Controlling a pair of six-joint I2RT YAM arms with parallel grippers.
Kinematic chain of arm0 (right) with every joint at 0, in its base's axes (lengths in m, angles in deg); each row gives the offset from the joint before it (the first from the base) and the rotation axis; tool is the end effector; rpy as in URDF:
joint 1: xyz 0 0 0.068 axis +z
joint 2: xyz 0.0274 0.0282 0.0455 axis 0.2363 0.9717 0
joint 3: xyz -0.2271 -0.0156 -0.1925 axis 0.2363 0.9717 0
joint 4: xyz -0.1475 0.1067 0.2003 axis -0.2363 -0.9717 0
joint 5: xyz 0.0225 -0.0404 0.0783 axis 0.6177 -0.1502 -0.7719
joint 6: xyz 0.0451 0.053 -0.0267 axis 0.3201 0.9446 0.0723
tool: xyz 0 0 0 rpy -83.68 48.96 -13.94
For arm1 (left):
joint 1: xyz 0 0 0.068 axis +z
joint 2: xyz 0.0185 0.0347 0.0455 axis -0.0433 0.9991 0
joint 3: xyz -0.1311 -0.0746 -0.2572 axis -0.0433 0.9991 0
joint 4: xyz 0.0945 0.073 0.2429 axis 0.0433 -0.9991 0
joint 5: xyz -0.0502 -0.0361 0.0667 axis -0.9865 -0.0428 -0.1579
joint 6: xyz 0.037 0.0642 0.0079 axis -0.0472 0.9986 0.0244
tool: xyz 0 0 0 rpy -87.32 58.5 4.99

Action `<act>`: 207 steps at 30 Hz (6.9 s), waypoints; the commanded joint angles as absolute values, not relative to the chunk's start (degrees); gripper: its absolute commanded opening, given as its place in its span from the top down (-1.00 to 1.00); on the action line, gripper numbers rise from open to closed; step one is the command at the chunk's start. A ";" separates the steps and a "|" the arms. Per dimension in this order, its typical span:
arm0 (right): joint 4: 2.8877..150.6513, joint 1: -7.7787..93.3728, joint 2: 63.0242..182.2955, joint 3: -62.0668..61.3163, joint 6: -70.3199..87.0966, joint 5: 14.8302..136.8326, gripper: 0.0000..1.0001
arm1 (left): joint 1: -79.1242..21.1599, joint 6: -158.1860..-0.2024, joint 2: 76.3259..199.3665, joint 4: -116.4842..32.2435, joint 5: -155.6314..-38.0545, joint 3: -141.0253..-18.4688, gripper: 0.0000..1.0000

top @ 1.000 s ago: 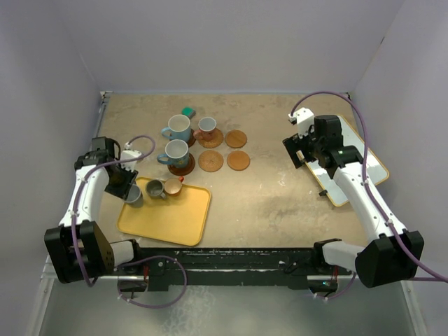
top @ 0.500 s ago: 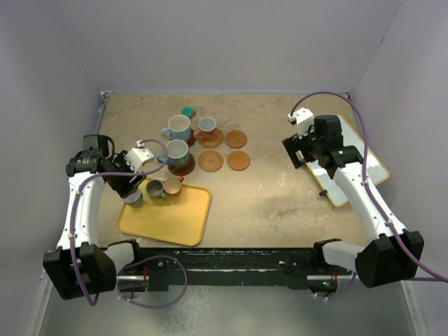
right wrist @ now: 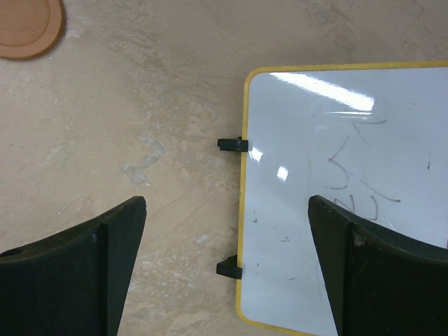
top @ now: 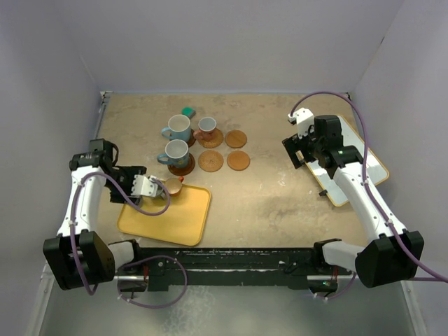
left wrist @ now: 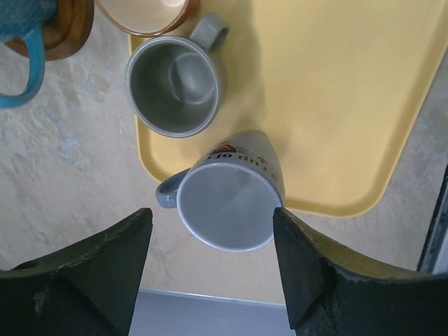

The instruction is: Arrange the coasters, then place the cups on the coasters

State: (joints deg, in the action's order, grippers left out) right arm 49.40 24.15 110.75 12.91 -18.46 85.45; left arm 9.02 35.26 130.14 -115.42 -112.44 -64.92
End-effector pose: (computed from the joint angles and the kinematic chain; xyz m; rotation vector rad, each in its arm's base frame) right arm 0.2847 0.0503 0.3359 -0.5549 2.1088 -0.1325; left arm 0.1918 0.0132 0.2653 1.9685 1.8627 -0.1421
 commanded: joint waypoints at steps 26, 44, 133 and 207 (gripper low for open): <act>48.89 24.12 111.05 11.09 -18.73 85.75 -1.00 | 3.14 53.25 148.30 -118.94 -107.80 -70.71 0.06; 48.62 24.13 111.70 10.91 -18.73 85.49 -1.00 | 2.79 43.22 148.80 -122.71 -103.05 -71.81 0.69; 47.83 24.13 111.80 10.56 -18.91 84.97 -1.00 | -27.08 -65.54 176.64 -89.13 -100.35 -113.02 0.94; 47.31 24.13 112.68 10.47 -19.33 84.26 -1.00 | -27.88 -64.11 182.14 -97.14 -95.29 -118.50 0.50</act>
